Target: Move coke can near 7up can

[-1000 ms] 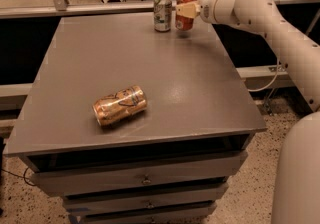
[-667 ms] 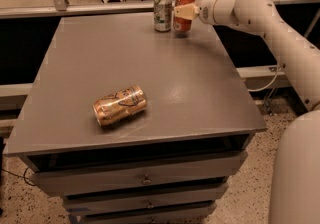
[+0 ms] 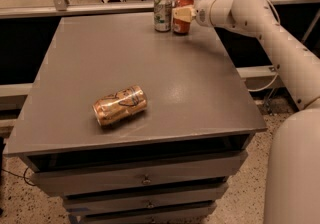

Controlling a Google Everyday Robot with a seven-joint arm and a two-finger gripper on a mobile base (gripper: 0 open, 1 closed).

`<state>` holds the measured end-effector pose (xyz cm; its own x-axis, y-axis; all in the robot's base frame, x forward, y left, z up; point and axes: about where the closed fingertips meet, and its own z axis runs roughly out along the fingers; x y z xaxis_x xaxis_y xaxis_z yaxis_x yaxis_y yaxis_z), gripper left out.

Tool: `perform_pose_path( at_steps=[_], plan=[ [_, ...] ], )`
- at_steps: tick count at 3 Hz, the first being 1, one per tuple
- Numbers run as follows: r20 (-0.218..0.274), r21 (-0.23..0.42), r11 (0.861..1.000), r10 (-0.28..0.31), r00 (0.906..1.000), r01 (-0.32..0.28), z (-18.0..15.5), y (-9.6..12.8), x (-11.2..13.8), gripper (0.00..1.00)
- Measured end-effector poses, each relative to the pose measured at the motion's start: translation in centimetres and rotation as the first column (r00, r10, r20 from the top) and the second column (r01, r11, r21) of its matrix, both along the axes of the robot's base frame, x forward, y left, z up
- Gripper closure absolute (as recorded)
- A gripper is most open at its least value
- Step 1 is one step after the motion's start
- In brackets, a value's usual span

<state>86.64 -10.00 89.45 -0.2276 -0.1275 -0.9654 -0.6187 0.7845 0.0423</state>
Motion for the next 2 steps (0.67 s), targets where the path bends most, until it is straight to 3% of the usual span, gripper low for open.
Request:
perform_pose_path(
  at_steps=[1, 2],
  plan=[
    [-0.007, 0.005, 1.0, 0.012, 0.9999, -0.012, -0.57, 0.42, -0.16, 0.0],
    [-0.018, 0.006, 1.0, 0.013, 0.9998, -0.013, -0.96, 0.29, -0.93, 0.0]
  ],
)
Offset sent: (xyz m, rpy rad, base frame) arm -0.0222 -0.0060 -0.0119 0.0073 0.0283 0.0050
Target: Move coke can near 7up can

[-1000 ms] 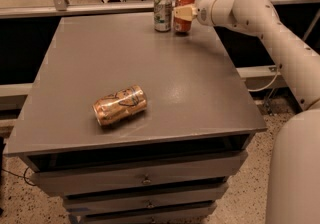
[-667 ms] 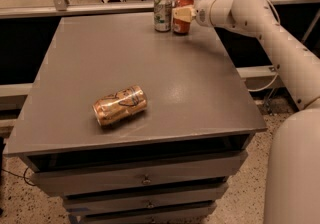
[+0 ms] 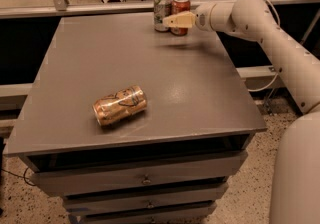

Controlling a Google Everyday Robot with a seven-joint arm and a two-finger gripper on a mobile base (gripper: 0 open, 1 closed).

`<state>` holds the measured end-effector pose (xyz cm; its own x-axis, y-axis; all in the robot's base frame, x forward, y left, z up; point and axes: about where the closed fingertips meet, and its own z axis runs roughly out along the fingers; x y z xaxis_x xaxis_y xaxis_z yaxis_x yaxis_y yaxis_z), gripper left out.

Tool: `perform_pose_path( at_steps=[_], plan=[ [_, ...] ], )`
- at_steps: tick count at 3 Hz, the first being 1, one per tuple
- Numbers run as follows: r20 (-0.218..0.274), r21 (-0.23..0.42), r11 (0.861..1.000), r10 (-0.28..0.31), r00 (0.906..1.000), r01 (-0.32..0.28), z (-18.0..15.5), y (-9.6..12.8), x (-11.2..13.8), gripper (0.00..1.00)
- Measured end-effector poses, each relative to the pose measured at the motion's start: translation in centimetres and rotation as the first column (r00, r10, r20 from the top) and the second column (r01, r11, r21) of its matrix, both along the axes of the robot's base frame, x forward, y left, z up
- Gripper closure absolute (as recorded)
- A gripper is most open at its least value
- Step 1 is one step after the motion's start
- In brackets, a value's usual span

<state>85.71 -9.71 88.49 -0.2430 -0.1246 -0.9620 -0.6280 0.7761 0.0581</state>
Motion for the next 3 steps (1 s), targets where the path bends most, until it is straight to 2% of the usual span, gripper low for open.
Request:
perform_pose_path(
  at_steps=[1, 2, 3],
  plan=[
    [0.012, -0.033, 0.998, -0.05, 0.9987, 0.05, 1.0, -2.9, -1.6, 0.0],
    [0.078, -0.057, 0.991, -0.12, 0.9898, 0.124, 4.3, -7.6, -3.9, 0.0],
    [0.093, -0.061, 0.988, -0.137, 0.9861, 0.143, 5.0, -8.9, -4.5, 0.0]
  ],
)
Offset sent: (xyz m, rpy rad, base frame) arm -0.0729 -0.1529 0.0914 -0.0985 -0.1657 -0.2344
